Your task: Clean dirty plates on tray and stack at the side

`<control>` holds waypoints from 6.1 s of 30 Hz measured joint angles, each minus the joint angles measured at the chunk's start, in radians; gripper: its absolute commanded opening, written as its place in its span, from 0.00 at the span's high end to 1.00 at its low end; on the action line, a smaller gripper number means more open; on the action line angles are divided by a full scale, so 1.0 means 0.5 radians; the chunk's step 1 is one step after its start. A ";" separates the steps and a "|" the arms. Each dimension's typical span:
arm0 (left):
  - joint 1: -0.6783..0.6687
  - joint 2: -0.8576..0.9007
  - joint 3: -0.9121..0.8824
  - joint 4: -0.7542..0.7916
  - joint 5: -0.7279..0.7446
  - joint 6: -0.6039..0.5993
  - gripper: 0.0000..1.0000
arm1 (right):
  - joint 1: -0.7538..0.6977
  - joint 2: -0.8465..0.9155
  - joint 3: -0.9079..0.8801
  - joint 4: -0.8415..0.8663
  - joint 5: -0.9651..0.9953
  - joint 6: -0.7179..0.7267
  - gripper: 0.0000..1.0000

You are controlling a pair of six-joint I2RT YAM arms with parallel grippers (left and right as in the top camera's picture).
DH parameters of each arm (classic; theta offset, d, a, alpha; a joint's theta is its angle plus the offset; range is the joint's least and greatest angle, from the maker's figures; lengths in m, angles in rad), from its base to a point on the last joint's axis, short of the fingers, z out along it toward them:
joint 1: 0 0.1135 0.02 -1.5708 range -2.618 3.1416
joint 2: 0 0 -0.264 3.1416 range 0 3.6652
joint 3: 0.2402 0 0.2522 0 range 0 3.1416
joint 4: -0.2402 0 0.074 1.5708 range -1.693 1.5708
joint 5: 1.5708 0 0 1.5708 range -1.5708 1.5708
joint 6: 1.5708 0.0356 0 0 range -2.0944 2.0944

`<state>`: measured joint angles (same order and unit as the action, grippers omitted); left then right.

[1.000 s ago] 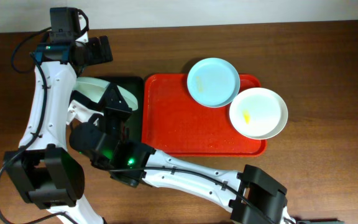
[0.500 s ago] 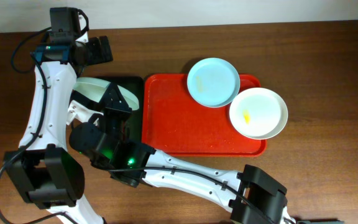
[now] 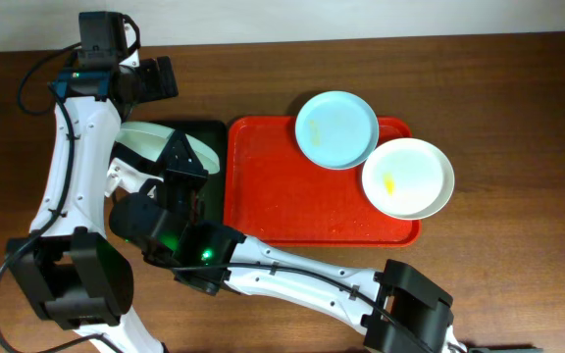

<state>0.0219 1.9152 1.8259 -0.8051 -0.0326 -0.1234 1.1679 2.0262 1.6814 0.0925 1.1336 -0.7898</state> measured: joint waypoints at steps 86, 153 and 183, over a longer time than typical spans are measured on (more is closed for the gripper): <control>0.000 0.000 0.000 -0.001 0.001 0.000 0.01 | -3.452 -0.005 0.018 -2.590 -3.021 2.344 0.96; 0.000 0.000 0.000 0.000 0.000 0.000 0.01 | -3.504 -0.015 -0.314 -2.213 -2.301 1.635 0.36; 0.000 0.000 0.000 0.000 0.001 0.000 0.01 | -3.606 0.113 -0.313 -1.990 -2.285 1.714 0.78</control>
<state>0.0219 1.9152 1.8259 -0.8051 -0.0322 -0.1234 -0.6353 2.0827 1.5249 -0.9024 -0.0090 0.0669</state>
